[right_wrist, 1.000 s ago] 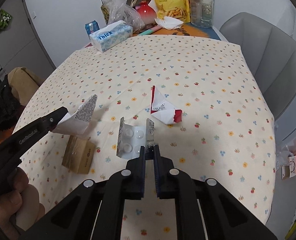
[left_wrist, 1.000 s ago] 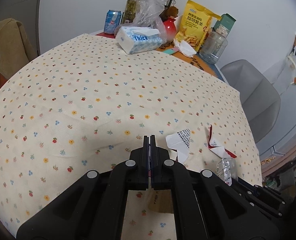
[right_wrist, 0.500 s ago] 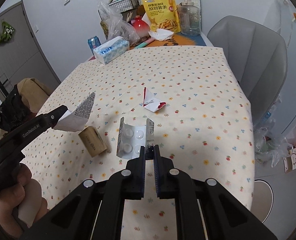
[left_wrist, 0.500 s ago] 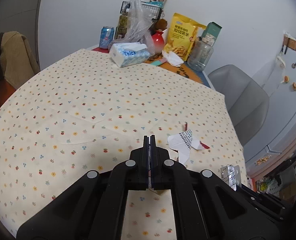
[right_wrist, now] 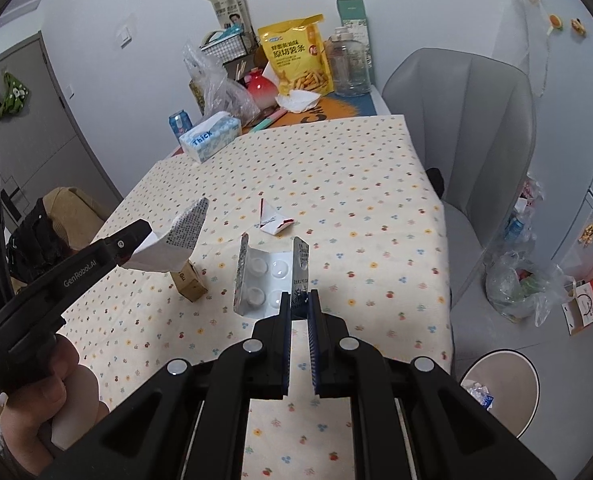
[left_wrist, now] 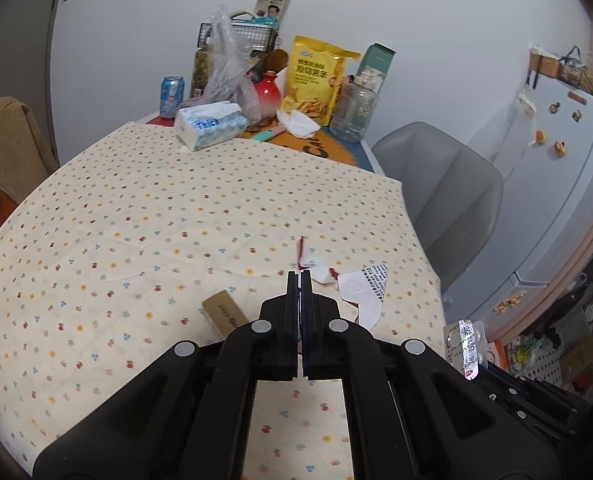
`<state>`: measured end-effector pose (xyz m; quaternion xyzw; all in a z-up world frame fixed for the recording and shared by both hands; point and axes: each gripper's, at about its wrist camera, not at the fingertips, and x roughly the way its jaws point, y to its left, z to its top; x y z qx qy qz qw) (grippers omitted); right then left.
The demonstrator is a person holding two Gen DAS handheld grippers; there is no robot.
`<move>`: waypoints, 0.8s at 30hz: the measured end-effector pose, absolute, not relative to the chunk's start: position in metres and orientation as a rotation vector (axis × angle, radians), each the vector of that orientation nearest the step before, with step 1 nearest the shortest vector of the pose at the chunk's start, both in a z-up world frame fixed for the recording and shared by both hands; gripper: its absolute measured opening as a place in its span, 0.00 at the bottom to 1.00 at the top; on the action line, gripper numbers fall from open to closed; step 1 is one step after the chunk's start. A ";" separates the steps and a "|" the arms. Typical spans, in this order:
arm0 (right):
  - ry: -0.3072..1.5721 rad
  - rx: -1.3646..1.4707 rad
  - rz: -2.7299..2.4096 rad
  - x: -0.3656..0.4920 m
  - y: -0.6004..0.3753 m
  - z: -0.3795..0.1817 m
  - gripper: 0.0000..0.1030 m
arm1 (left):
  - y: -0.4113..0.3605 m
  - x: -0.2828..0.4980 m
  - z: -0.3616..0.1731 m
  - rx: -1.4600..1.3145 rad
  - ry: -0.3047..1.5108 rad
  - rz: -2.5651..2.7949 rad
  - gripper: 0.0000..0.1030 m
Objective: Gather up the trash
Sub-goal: 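Carry the cardboard box and blister pack in both grippers over the bin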
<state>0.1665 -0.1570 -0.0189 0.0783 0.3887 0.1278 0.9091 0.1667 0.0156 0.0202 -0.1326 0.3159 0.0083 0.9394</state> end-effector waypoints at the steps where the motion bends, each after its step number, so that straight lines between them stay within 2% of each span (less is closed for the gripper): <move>1: 0.798 0.167 0.260 0.165 -0.162 -0.018 0.08 | 0.011 0.167 0.022 -0.267 0.644 0.011 0.02; 10: 0.770 0.219 0.189 0.154 -0.208 -0.013 0.08 | -0.041 0.174 0.026 -0.215 0.652 -0.076 0.02; 24: 0.737 0.342 0.023 0.132 -0.319 -0.022 0.08 | -0.170 0.189 0.015 -0.083 0.704 -0.259 0.02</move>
